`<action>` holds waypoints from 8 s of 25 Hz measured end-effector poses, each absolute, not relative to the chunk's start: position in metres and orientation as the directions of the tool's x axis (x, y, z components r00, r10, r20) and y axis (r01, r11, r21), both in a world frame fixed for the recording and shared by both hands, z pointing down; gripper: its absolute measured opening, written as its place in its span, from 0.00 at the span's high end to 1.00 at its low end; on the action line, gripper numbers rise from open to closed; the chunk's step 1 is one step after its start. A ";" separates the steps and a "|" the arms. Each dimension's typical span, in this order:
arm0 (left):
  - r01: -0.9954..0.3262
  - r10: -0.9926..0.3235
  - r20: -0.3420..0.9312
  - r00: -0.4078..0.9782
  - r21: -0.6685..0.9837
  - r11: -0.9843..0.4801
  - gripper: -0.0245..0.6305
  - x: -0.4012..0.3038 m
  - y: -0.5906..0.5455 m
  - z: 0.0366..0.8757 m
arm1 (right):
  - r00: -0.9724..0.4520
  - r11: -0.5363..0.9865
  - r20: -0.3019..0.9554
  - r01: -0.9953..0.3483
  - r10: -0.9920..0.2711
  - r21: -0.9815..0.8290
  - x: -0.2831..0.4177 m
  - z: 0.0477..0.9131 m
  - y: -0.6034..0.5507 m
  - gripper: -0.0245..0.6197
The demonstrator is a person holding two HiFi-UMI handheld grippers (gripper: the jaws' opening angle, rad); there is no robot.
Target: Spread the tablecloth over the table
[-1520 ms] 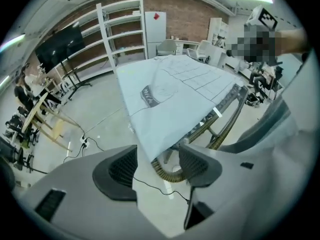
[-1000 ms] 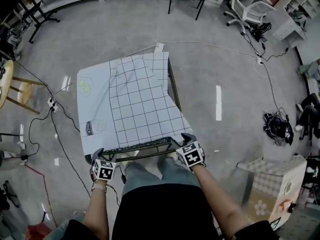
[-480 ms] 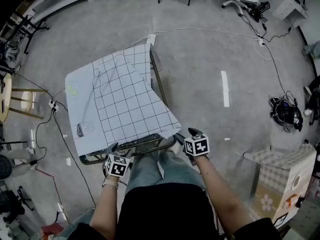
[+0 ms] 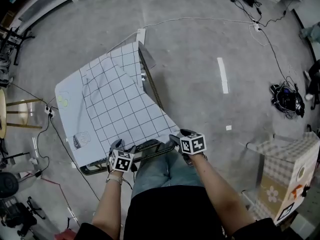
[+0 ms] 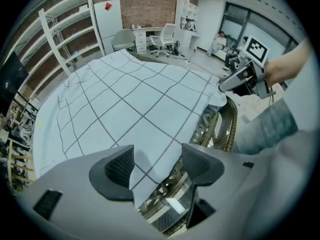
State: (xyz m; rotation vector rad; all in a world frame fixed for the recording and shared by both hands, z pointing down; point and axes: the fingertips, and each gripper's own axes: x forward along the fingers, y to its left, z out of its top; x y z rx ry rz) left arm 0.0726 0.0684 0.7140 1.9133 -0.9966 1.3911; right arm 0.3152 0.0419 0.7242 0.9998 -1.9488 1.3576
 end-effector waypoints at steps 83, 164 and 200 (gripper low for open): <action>-0.171 0.444 0.623 0.644 0.683 -0.710 0.94 0.375 0.157 0.568 | 0.180 -0.143 0.649 -0.984 -0.739 0.111 0.663 0.620 0.110 0.91; -0.690 0.013 0.947 0.320 0.242 -0.683 0.92 -0.046 0.207 0.718 | -0.368 0.662 0.865 -0.748 -0.342 -0.057 0.268 0.693 0.103 0.74; -0.762 -0.009 0.863 0.505 0.441 -0.474 0.94 -0.091 0.187 0.666 | -0.167 0.809 0.940 -0.567 -0.296 0.154 0.186 0.706 0.013 0.95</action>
